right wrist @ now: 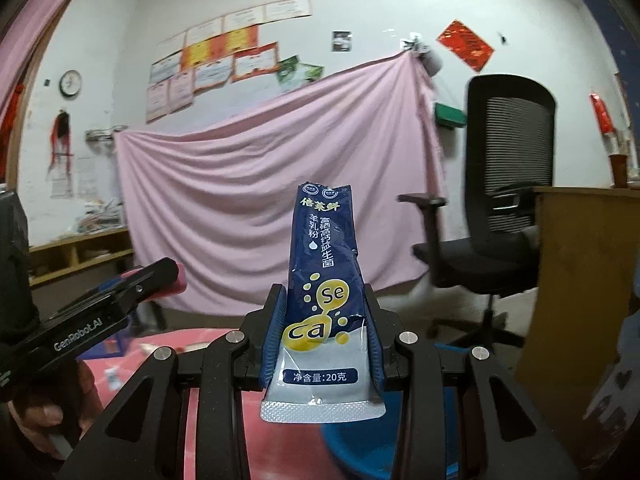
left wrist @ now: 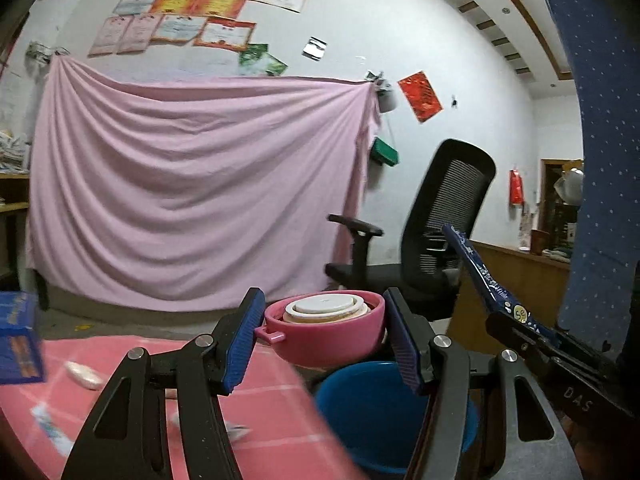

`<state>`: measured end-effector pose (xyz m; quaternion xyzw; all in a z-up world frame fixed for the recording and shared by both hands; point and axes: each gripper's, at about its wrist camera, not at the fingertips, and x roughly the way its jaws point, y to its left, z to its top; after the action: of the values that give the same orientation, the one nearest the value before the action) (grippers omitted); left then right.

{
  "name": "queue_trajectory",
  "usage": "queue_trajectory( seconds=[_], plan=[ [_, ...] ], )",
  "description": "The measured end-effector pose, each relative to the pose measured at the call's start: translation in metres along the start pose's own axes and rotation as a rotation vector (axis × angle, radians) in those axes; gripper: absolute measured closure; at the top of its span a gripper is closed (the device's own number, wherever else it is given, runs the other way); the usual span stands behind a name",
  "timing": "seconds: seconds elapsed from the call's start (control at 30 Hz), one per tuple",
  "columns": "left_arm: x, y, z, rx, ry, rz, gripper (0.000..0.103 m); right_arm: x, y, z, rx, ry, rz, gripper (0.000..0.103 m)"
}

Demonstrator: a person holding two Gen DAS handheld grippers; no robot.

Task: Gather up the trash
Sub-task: 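Carry both items over the blue bucket and open both tools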

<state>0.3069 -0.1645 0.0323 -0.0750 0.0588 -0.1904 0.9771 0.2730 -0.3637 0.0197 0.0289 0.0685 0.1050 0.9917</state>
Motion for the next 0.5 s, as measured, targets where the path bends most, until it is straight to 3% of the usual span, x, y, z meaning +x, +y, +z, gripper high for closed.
queue_trajectory(
  seconds=[0.27, 0.5],
  plan=[
    [0.057, -0.04, -0.013, 0.002, 0.092, -0.05, 0.048, 0.005, -0.058, -0.013, 0.061, 0.025, -0.108, 0.069],
    [0.098, -0.051, -0.033, 0.0, 0.27, -0.051, 0.048, 0.017, -0.088, -0.037, 0.123, 0.108, -0.16, 0.069]
  ],
)
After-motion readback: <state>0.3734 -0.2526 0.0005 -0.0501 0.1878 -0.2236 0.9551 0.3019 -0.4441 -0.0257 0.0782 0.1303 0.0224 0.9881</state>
